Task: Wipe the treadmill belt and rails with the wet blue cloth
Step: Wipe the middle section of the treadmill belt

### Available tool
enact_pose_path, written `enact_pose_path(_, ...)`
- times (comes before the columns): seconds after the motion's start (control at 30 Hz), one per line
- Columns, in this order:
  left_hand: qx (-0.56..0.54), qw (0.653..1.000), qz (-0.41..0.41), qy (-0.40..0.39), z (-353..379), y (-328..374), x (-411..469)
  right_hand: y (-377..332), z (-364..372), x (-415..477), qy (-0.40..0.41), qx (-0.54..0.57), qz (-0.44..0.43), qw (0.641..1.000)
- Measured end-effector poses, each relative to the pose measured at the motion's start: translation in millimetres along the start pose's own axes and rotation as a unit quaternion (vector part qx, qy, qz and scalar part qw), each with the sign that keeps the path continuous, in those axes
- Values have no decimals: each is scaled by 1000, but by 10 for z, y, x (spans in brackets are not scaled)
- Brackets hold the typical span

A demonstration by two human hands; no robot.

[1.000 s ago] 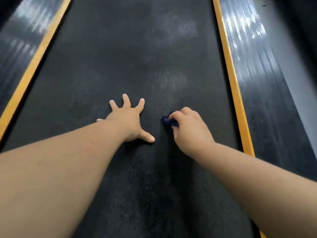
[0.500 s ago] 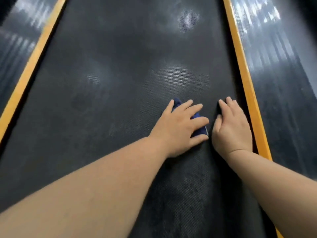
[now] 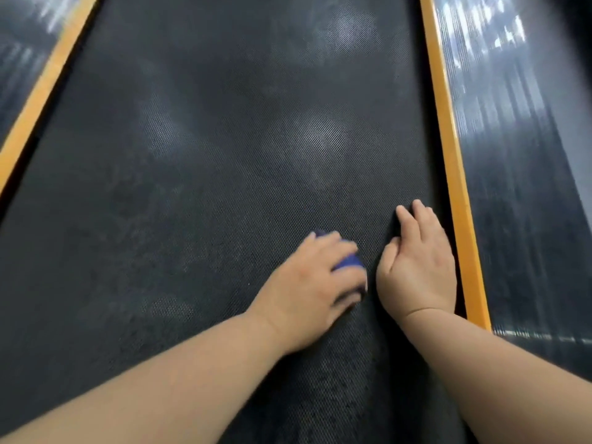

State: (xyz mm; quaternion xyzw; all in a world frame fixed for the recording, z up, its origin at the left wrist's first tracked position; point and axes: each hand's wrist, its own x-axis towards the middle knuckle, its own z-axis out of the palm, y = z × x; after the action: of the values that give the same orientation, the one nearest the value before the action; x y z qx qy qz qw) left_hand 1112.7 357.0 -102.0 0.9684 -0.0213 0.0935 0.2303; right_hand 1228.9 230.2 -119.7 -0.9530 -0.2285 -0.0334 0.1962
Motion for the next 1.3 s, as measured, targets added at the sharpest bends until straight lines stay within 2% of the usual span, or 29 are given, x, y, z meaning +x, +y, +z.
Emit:
enact_pose_path(0.07, 8, 994, 99, -36, -29, -229, -3, 0, 9, -3, 8, -1, -2, 1000)
enact_pose_path(0.1, 25, 994, 108, -23, -40, -389, 77, 1, 8, -2, 4, -1, 0, 1000)
enact_pose_path(0.13, 36, 997, 69, 2, -74, -539, 202, 2, 4, -3, -2, -1, 3, 1000)
enact_pose_path(0.2, 37, 992, -103, 57, -177, -777, 514, 5, -9, -9, -14, -4, 4, 1000)
enact_pose_path(0.27, 19, 958, -270, 95, -192, -764, 748, 8, -19, -9, -23, -5, 1, 1000)
enact_pose_path(0.3, 20, 946, -304, 107, -155, -681, 782, 13, -18, -1, -25, -3, 0, 1000)
enact_pose_path(0.33, 28, 950, -289, 115, -98, -575, 752, 23, -16, 0, -25, -3, 1, 1000)
enact_pose_path(0.37, 31, 965, -234, 115, -42, -453, 657, 30, -12, -5, -24, -4, 4, 1000)
enact_pose_path(0.43, 20, 995, -69, 71, 64, -243, 342, 12, 1, 0, -18, -5, 4, 1000)
enact_pose_path(0.5, 10, 998, 67, -5, 19, -193, 100, 2, -11, -2, -21, -12, 3, 1000)
enact_pose_path(0.57, 34, 991, 119, -43, -133, -460, 164, 11, -35, 8, -31, -13, 8, 999)
enact_pose_path(0.6, 61, 992, 110, -27, -195, -619, 243, 16, -46, 3, -35, -12, 9, 999)
enact_pose_path(0.63, 88, 994, 61, 11, -274, -787, 343, 12, -56, -5, -40, -11, 10, 999)
enact_pose_path(0.73, 90, 975, -189, 81, -511, -1189, 575, -2, -67, 0, -38, -5, 10, 999)
enact_pose_path(0.77, 78, 963, -243, 86, -503, -1169, 566, 6, -70, -5, -38, -5, 7, 999)
enact_pose_path(0.8, 76, 959, -260, 87, -463, -1090, 516, 3, -67, -3, -42, -5, 6, 999)
enact_pose_path(0.87, 63, 973, -207, 79, -351, -800, 371, 7, -72, 4, -52, -8, 5, 999)
enact_pose_path(0.97, 33, 998, -35, 33, -165, -378, 39, 7, -67, 10, -48, -7, 1, 999)
enact_pose_path(1.03, 15, 997, 73, -36, -188, -315, -95, -1, -75, 2, -43, -2, -2, 999)
enact_pose_path(1.07, 26, 994, 96, -51, -238, -389, -79, -12, -79, -3, -47, 1, -2, 999)
enact_pose_path(1.1, 40, 995, 78, -41, -281, -531, -9, -16, -84, -10, -54, 2, -4, 999)
enact_pose_path(1.17, 82, 993, -89, 3, -425, -908, 210, 0, -106, -19, -61, 0, -10, 998)
enact_pose_path(1.23, 112, 963, -240, 51, -564, -1170, 320, 3, -115, -31, -57, 0, -17, 998)
enact_pose_path(1.3, 123, 952, -273, 63, -510, -1028, 278, -23, -114, -45, -50, -2, -29, 998)
